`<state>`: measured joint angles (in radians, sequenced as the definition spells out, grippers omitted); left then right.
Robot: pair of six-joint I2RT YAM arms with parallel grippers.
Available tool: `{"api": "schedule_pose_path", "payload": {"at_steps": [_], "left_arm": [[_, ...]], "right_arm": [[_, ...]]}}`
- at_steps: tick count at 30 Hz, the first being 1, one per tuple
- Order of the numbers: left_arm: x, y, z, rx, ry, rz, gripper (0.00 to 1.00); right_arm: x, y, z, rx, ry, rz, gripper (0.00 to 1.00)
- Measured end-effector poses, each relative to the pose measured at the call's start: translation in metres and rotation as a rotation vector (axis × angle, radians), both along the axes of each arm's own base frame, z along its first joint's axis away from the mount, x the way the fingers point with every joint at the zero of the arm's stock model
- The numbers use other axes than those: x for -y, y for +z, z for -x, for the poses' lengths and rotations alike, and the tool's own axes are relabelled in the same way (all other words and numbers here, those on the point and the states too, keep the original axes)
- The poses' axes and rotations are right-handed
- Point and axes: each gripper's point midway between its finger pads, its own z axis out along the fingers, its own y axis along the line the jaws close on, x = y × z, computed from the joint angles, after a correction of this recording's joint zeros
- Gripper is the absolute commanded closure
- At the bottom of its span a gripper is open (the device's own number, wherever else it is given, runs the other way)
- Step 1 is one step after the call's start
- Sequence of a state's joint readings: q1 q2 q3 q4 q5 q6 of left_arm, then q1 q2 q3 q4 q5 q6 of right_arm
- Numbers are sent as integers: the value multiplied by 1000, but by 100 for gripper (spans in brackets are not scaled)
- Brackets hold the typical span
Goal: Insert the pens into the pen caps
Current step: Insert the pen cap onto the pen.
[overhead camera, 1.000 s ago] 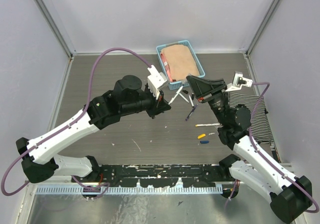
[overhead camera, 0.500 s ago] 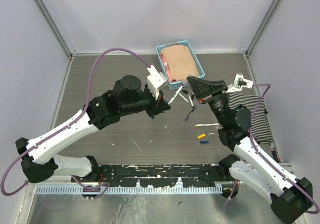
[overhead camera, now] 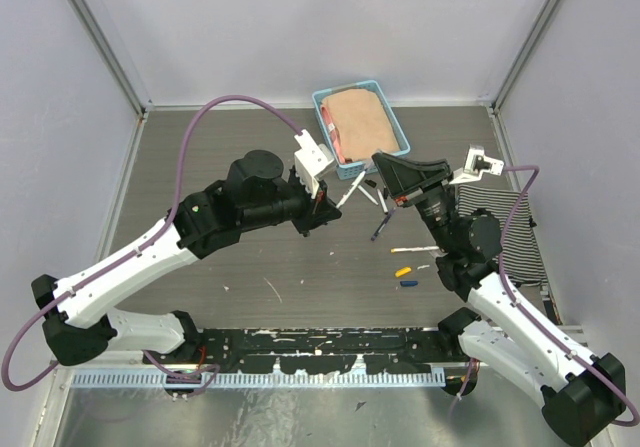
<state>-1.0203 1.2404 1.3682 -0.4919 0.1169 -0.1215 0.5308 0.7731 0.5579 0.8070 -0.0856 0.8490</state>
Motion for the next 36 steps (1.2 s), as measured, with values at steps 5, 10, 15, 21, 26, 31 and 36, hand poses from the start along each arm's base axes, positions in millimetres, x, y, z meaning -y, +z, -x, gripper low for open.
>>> {"api": "schedule_pose_path", "payload": {"at_steps": [5, 10, 15, 21, 26, 31, 36], "left_arm": [[0, 0, 0, 2, 0, -2, 100], [0, -1, -1, 6, 1, -4, 100], [-2, -3, -1, 3, 8, -14, 100], [-4, -10, -2, -4, 17, -32, 100], [-4, -10, -3, -1, 22, -32, 100], [-5, -10, -4, -1, 25, -34, 100], [-5, -11, -3, -3, 25, -38, 100]], "right_arm": [[-1, -1, 1, -1, 5, 2, 100], [-3, -3, 1, -5, 12, 6, 100], [-5, -8, 0, -13, 17, 7, 100], [-7, -19, -1, -34, 25, 16, 100], [-13, -24, 3, -44, 52, 26, 99], [-14, -26, 3, -49, 57, 30, 89], [-15, -29, 4, -54, 60, 31, 68]]}}
